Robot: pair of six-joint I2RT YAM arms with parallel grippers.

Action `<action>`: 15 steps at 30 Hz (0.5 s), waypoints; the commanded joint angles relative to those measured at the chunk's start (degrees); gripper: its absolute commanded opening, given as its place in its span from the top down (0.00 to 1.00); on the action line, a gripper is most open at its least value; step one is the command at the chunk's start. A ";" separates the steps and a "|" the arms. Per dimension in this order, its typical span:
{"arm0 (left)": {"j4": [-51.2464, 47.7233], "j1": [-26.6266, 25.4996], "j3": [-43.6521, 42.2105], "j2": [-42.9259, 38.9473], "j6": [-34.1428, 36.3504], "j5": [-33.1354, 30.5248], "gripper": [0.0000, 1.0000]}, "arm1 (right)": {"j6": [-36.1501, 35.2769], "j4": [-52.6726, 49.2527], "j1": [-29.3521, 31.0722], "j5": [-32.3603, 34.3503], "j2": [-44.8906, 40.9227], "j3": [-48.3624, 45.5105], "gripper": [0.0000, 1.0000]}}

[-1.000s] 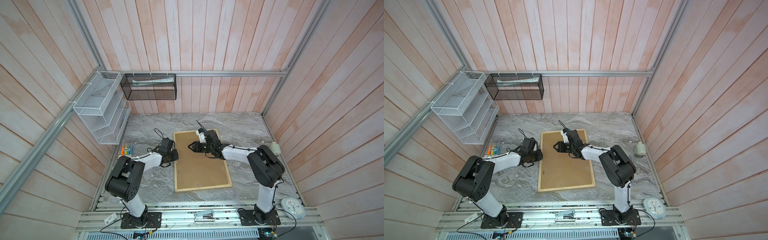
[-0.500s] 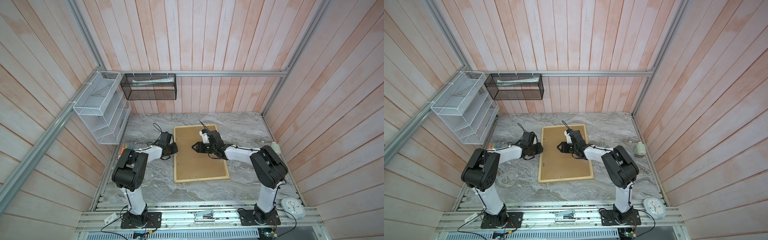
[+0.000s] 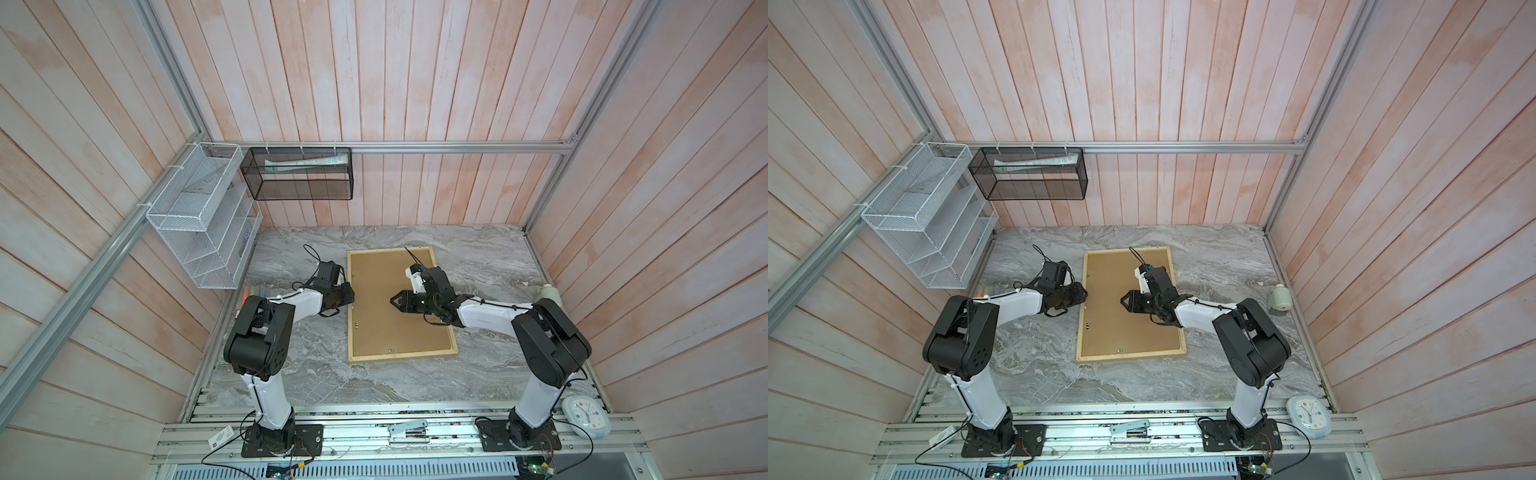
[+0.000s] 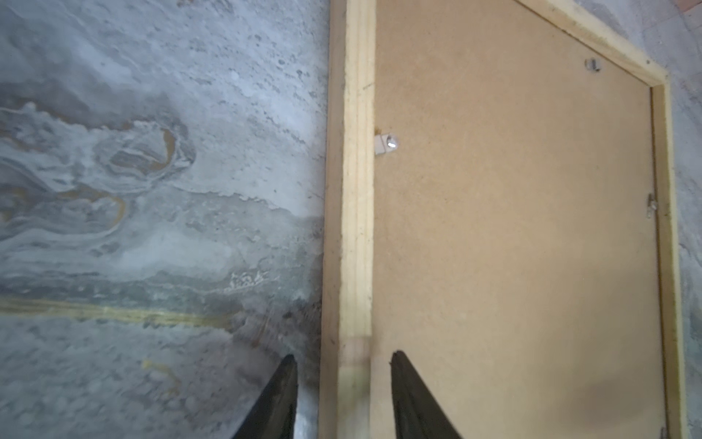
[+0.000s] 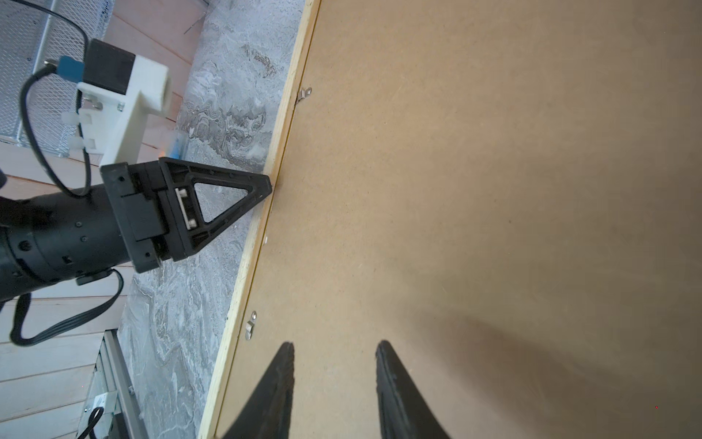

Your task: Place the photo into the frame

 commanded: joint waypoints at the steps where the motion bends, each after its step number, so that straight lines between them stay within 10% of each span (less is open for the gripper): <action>1: -1.23 -0.33 -4.06 -6.27 -1.39 -1.55 0.56 | 0.15 0.84 0.15 0.34 -2.44 -2.50 0.63; 15: -11.32 -11.17 -19.91 -28.40 -10.55 -11.71 0.54 | -1.89 -3.00 1.54 -0.16 -7.53 -7.83 0.64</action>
